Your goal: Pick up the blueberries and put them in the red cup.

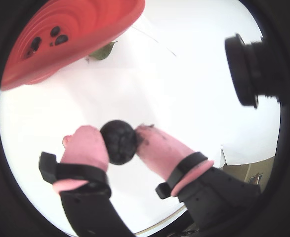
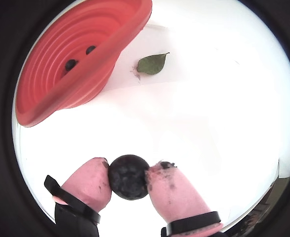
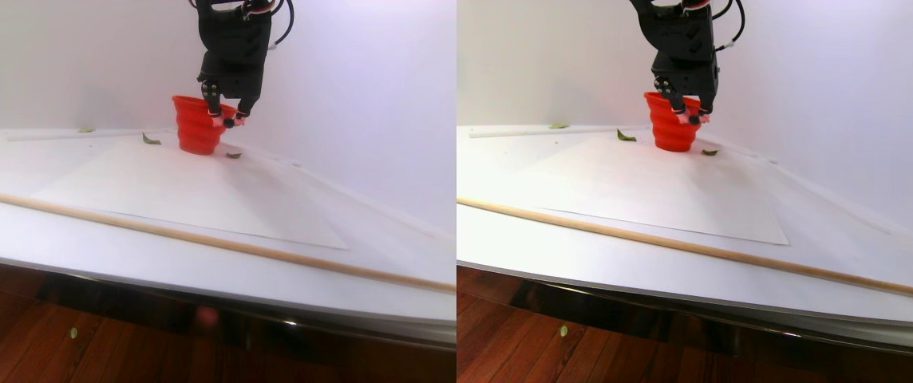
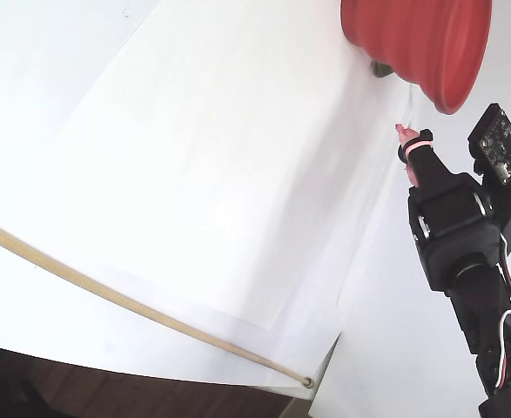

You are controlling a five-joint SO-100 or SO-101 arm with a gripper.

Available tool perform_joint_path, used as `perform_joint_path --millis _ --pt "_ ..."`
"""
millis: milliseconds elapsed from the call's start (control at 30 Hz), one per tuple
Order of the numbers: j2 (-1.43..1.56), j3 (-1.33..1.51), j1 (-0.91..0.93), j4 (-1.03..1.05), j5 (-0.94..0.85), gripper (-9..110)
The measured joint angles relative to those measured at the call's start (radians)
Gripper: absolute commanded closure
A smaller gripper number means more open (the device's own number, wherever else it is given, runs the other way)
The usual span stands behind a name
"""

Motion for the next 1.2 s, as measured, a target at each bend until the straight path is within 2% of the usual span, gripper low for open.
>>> perform_joint_path --millis 1200 --pt "0.215 0.057 -0.077 0.121 -0.031 90"
